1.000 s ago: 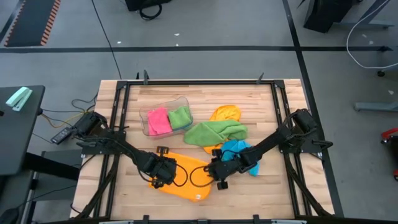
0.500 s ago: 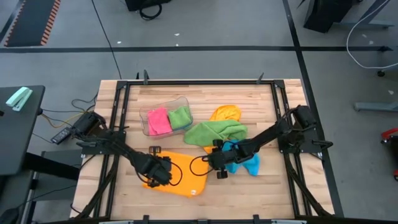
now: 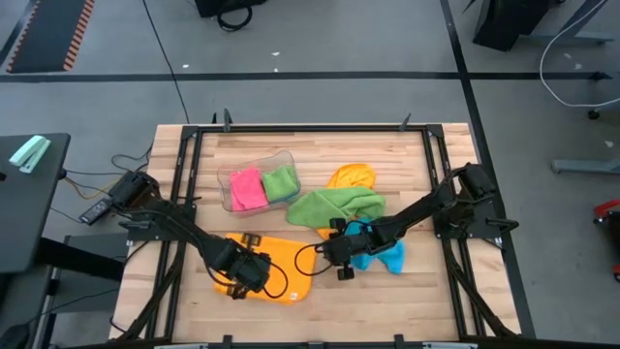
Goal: Fold microfiber towels
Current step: Fold the bottom yellow microfiber towel
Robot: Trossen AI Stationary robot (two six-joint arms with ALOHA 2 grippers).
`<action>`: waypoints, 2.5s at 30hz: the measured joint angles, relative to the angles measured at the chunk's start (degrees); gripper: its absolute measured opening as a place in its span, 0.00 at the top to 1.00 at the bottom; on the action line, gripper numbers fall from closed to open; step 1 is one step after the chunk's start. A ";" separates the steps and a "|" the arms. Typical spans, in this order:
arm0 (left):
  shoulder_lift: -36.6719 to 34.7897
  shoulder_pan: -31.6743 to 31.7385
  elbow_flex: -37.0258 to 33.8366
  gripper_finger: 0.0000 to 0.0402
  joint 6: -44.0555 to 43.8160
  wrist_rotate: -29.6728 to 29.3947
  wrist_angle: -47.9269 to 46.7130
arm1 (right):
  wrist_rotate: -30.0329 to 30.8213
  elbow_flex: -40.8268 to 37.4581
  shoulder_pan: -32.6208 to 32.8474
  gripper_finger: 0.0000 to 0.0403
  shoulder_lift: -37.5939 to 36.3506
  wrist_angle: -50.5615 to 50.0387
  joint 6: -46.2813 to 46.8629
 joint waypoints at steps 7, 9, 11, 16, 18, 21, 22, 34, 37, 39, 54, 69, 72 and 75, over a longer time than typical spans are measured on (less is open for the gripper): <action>1.74 1.70 0.04 0.86 9.36 -4.26 14.86 | -0.01 0.00 2.31 0.64 -0.22 -1.97 0.15; 2.59 2.52 0.03 0.86 11.24 -4.27 18.90 | -0.02 0.00 3.04 0.64 -0.24 -2.52 0.55; 3.08 3.19 0.03 0.87 12.29 -4.04 20.50 | -0.02 -0.09 3.52 0.64 -0.64 -3.23 1.07; 6.21 4.83 0.04 0.87 13.42 -0.17 25.19 | 0.08 -0.04 4.84 0.65 -2.84 -5.36 2.54; 8.06 5.56 0.08 0.86 13.44 2.07 26.93 | 0.52 -0.09 5.11 0.65 -3.78 -6.55 2.80; 10.46 6.09 0.19 0.87 13.43 3.58 28.36 | 1.80 -0.09 5.53 0.66 -4.59 -6.41 2.93; 10.82 6.12 0.38 0.88 13.46 3.77 28.71 | 1.88 -0.09 5.53 0.67 -4.59 -6.13 2.82; 12.64 10.42 0.50 0.92 10.30 -2.28 26.44 | 1.99 -0.09 5.49 0.67 -4.50 -5.58 3.04; 12.62 11.89 0.50 0.93 9.53 -5.20 24.46 | 1.99 -0.09 5.49 0.67 -4.50 -5.58 3.06; 11.87 12.87 0.37 0.94 9.29 -5.44 23.36 | 1.99 -0.09 5.49 0.67 -4.50 -5.55 3.41; 4.97 12.51 0.03 0.95 9.30 -5.21 17.06 | 4.79 -0.11 5.53 0.66 -4.45 -2.32 12.02; 4.84 9.53 0.13 0.96 11.89 -5.18 14.40 | 9.77 -0.14 5.60 0.61 -4.42 -2.64 12.43; 4.82 9.60 0.13 0.95 11.93 -5.17 14.46 | 9.49 -0.13 5.36 0.61 -4.42 -5.06 12.68; 4.82 9.64 0.15 0.94 12.01 -5.19 14.26 | 8.49 -0.15 5.29 0.61 -4.40 -7.95 16.94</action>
